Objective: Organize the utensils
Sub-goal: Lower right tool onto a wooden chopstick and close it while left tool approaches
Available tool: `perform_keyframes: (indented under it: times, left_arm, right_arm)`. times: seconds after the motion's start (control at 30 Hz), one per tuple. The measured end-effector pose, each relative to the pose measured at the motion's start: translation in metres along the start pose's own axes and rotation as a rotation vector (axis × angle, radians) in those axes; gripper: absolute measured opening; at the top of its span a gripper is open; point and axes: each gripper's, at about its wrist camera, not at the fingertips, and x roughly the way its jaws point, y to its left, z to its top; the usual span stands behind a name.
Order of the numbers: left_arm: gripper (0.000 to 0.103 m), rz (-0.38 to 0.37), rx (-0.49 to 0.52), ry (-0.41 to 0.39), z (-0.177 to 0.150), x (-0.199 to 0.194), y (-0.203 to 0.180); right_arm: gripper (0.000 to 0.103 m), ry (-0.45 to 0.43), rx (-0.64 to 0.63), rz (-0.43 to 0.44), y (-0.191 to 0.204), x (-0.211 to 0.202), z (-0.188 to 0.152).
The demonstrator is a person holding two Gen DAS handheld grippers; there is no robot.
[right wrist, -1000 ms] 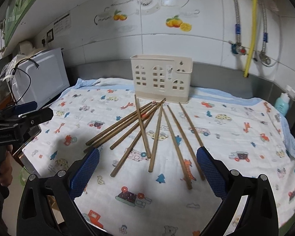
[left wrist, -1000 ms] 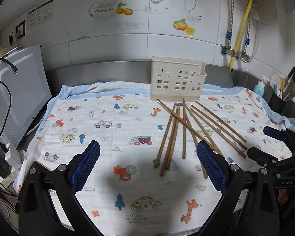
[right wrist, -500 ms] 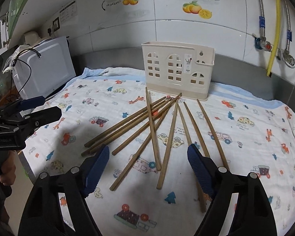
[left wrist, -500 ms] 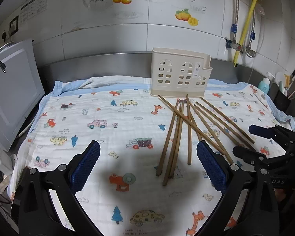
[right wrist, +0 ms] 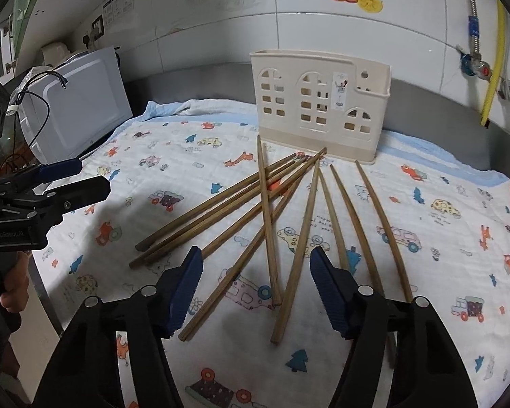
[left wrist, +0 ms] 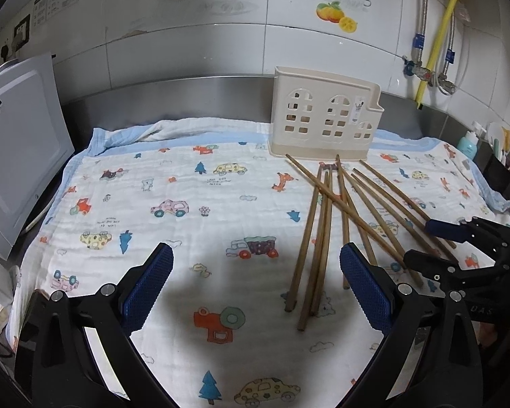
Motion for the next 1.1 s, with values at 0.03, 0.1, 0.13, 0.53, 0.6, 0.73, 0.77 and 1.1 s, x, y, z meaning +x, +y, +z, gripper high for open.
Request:
perform_keyframes:
  times: [0.03, 0.1, 0.13, 0.53, 0.6, 0.73, 0.77, 1.1]
  left_arm:
    - [0.096, 0.0, 0.002, 0.002, 0.0, 0.001, 0.0]
    - [0.096, -0.004, 0.003, 0.006, 0.0, 0.004, 0.0]
    - [0.096, -0.008, 0.003, 0.008, -0.001, 0.005, 0.0]
    - [0.096, -0.026, 0.003, 0.045, -0.004, 0.026, -0.001]
    - [0.096, -0.028, 0.005, 0.05, -0.004, 0.029, -0.003]
    - [0.096, -0.035, 0.004, 0.06, -0.005, 0.035, -0.004]
    - [0.096, -0.036, 0.003, 0.064, -0.006, 0.037, -0.004]
    - [0.082, -0.081, -0.015, 0.1, -0.006, 0.053, -0.004]
  right_arm:
    - [0.057, 0.003, 0.001, 0.004, 0.0, 0.002, 0.0]
    - [0.053, 0.014, 0.001, 0.012, -0.001, 0.007, 0.001]
    - [0.05, 0.016, 0.002, 0.012, -0.001, 0.009, 0.001]
    - [0.027, 0.072, -0.001, 0.016, -0.005, 0.035, 0.007]
    - [0.025, 0.081, 0.002, 0.014, -0.007, 0.038, 0.007]
    - [0.021, 0.1, 0.009, 0.007, -0.01, 0.044, 0.005]
    - [0.02, 0.106, 0.007, 0.003, -0.01, 0.045, 0.005]
    - [0.007, 0.117, 0.011, 0.003, -0.011, 0.051, 0.001]
